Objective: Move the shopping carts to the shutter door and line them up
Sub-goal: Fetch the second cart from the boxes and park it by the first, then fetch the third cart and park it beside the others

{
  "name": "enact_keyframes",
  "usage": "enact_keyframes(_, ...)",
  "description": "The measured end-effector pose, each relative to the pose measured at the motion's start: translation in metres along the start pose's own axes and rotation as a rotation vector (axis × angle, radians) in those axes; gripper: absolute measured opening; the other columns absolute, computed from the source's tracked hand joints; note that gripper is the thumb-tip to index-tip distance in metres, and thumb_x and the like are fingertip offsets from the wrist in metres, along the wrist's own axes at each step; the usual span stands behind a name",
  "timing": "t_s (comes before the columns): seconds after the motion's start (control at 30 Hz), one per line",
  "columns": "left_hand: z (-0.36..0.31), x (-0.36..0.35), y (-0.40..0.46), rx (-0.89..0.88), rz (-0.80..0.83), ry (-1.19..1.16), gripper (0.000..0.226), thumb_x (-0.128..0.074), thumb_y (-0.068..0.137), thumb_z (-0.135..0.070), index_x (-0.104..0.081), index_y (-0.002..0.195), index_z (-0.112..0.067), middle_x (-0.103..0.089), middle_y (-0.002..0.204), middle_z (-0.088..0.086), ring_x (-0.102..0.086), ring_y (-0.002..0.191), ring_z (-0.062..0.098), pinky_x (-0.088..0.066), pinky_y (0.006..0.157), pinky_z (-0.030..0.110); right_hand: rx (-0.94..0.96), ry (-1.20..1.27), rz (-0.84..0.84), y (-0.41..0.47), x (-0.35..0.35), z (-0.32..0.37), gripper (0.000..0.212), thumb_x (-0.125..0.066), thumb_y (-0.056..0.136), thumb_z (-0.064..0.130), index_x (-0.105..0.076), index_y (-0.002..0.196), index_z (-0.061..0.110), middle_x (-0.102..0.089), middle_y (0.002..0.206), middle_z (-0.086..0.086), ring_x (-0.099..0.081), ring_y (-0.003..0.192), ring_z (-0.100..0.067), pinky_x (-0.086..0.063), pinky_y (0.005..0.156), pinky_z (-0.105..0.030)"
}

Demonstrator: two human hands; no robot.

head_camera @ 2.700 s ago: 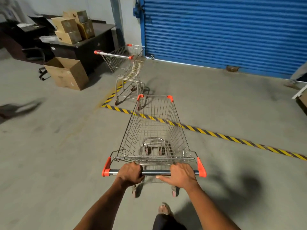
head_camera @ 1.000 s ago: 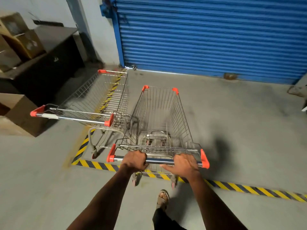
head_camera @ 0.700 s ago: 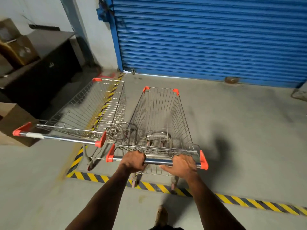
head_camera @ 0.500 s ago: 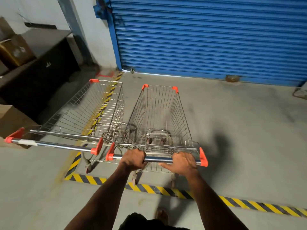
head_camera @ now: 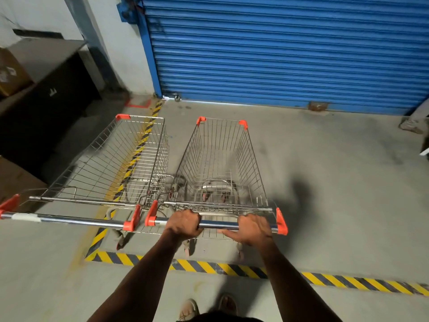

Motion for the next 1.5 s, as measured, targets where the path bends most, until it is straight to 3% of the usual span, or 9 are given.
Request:
enact_keyframes(0.5, 0.001, -0.001, 0.001, 0.003, 0.042, -0.134, 0.037, -0.051, 0.087, -0.055, -0.064, 0.098, -0.023, -0.062, 0.078, -0.005, -0.062, 0.072, 0.015, -0.056, 0.069, 0.03, 0.016, -0.021, -0.048, -0.002, 0.002, -0.002, 0.092, -0.024, 0.074, 0.105, -0.066, 0.087, 0.024, -0.064, 0.078, 0.003, -0.062, 0.074, -0.021, -0.044, 0.07, -0.033)
enact_keyframes(0.67, 0.003, 0.011, -0.004, -0.037, -0.018, -0.288, 0.047, -0.063, 0.083, -0.065, -0.055, 0.098, -0.02, -0.062, 0.078, -0.006, -0.062, 0.069, 0.013, -0.05, 0.059, 0.026, 0.07, 0.112, -0.093, -0.005, -0.002, -0.004, 0.09, -0.023, 0.078, 0.102, -0.066, 0.108, 0.029, -0.07, 0.1, 0.004, -0.067, 0.092, -0.021, -0.051, 0.087, -0.039)
enact_keyframes(0.77, 0.005, 0.012, -0.01, -0.072, -0.036, -0.321, 0.06, -0.053, 0.081, -0.082, -0.048, 0.097, -0.024, -0.062, 0.076, -0.005, -0.061, 0.065, 0.012, -0.054, 0.058, 0.03, 0.101, 0.202, -0.128, -0.009, 0.001, -0.005, 0.078, -0.02, 0.089, 0.093, -0.059, 0.114, 0.03, -0.065, 0.111, 0.004, -0.065, 0.1, -0.02, -0.053, 0.088, -0.042)
enact_keyframes(0.9, 0.002, 0.022, -0.025, -0.085, -0.19, -0.311, 0.068, -0.039, 0.084, -0.087, -0.051, 0.11, -0.025, -0.06, 0.094, -0.004, -0.06, 0.085, 0.016, -0.051, 0.072, 0.032, 0.123, 0.151, -0.306, -0.018, 0.008, -0.001, 0.064, -0.022, 0.102, 0.075, -0.063, 0.109, 0.026, -0.063, 0.113, 0.003, -0.06, 0.107, -0.018, -0.047, 0.097, -0.043)
enact_keyframes(1.07, -0.018, 0.042, -0.04, -0.097, -0.371, -0.278, 0.055, -0.029, 0.101, -0.065, -0.051, 0.128, -0.022, -0.057, 0.12, -0.002, -0.052, 0.11, 0.015, -0.044, 0.104, 0.037, 0.036, 0.096, -0.446, -0.038, 0.019, 0.005, 0.042, -0.033, 0.109, 0.051, -0.064, 0.117, 0.024, -0.063, 0.114, 0.004, -0.058, 0.108, -0.016, -0.044, 0.098, -0.037)
enact_keyframes(1.17, -0.043, 0.059, -0.036, -0.154, -0.391, -0.241, 0.046, -0.031, 0.103, -0.056, -0.05, 0.128, -0.023, -0.058, 0.119, -0.002, -0.053, 0.111, 0.015, -0.041, 0.106, 0.036, -0.039, 0.097, -0.53, -0.057, 0.029, 0.001, 0.036, -0.04, 0.107, 0.047, -0.066, 0.115, 0.023, -0.065, 0.112, 0.003, -0.059, 0.106, -0.018, -0.044, 0.102, -0.038)
enact_keyframes(1.27, -0.077, 0.073, -0.037, -0.186, -0.446, -0.209, 0.044, -0.037, 0.101, -0.052, -0.052, 0.127, -0.02, -0.063, 0.111, 0.001, -0.059, 0.104, 0.021, -0.046, 0.097, 0.038, -0.13, 0.117, -0.611, -0.085, 0.031, -0.018, 0.028, -0.05, 0.103, 0.041, -0.068, 0.108, 0.02, -0.068, 0.106, -0.002, -0.063, 0.104, -0.024, -0.043, 0.111, -0.047)
enact_keyframes(1.4, -0.145, 0.092, -0.044, -0.319, -0.526, -0.201, 0.034, -0.041, 0.098, -0.048, -0.05, 0.119, -0.023, -0.062, 0.106, 0.0, -0.06, 0.099, 0.022, -0.048, 0.091, 0.038, -0.199, 0.137, -0.741, -0.143, 0.047, -0.053, 0.03, -0.055, 0.102, 0.033, -0.068, 0.119, 0.011, -0.067, 0.105, -0.009, -0.063, 0.096, -0.033, -0.05, 0.083, -0.046)
enact_keyframes(1.5, -0.205, 0.107, -0.052, -0.431, -0.586, -0.237, 0.028, -0.048, 0.093, -0.041, -0.051, 0.116, -0.025, -0.059, 0.106, -0.002, -0.058, 0.096, 0.022, -0.048, 0.089, 0.041, -0.3, 0.094, -0.791, -0.204, 0.063, -0.085, 0.026, -0.051, 0.104, 0.033, -0.067, 0.111, 0.014, -0.065, 0.1, -0.008, -0.061, 0.091, -0.033, -0.05, 0.081, -0.047)
Point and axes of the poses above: each hand's wrist, its own y-axis towards the middle knuckle, its own x-axis out of the back of the hand, z = x × y, the point moved 7 cm from there along y, towards the middle knuckle
